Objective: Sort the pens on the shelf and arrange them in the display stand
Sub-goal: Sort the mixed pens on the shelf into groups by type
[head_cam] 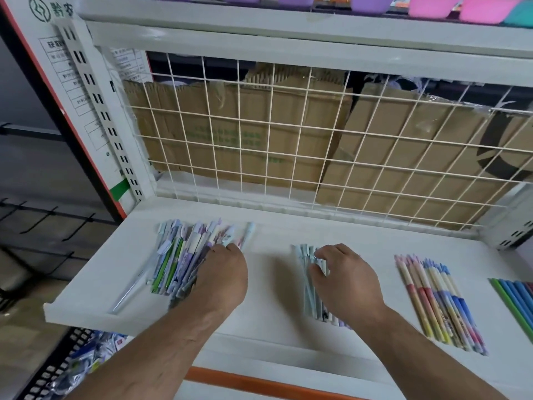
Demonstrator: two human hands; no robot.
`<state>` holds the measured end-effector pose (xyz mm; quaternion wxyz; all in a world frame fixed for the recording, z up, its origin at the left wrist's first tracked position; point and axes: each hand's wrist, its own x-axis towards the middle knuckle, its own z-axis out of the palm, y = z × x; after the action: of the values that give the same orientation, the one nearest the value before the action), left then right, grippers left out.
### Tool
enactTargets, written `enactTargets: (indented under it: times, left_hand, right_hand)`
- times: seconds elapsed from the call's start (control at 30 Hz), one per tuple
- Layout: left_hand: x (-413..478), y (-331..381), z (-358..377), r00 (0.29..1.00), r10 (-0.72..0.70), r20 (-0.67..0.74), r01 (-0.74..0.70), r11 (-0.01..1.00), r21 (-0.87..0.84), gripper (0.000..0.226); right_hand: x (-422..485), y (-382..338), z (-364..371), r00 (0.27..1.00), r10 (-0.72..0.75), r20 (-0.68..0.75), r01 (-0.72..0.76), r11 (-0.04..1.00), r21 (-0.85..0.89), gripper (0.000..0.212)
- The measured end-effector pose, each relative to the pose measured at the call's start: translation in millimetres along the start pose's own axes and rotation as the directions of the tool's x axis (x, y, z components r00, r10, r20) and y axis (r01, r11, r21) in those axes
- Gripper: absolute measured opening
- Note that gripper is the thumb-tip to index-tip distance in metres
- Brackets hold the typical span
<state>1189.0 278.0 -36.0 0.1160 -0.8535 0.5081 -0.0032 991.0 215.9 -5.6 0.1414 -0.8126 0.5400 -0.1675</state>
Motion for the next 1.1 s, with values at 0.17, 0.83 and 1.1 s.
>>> enactTargets:
  times: [0.17, 0.83, 1.1]
  left_hand:
    - [11.1, 3.2, 0.0, 0.998, 0.070, 0.007, -0.070, 0.997, 0.035, 0.027]
    - [17.4, 31.2, -19.1, 0.993, -0.059, 0.107, 0.117, 0.715, -0.689, 0.014]
    - [-1.1, 86.9, -47.1, 0.946, 0.118, 0.302, 0.323, -0.270, -0.907, 0.024]
  right_hand:
    - [-1.2, -3.0, -2.2, 1.000, -0.005, 0.000, 0.005, 1.000, 0.007, 0.020]
    - [-18.8, 16.6, -14.3, 0.999, -0.037, 0.038, 0.032, 0.990, 0.135, 0.020]
    - [-24.3, 25.5, -36.1, 0.986, -0.039, 0.164, -0.050, 0.862, 0.505, 0.016]
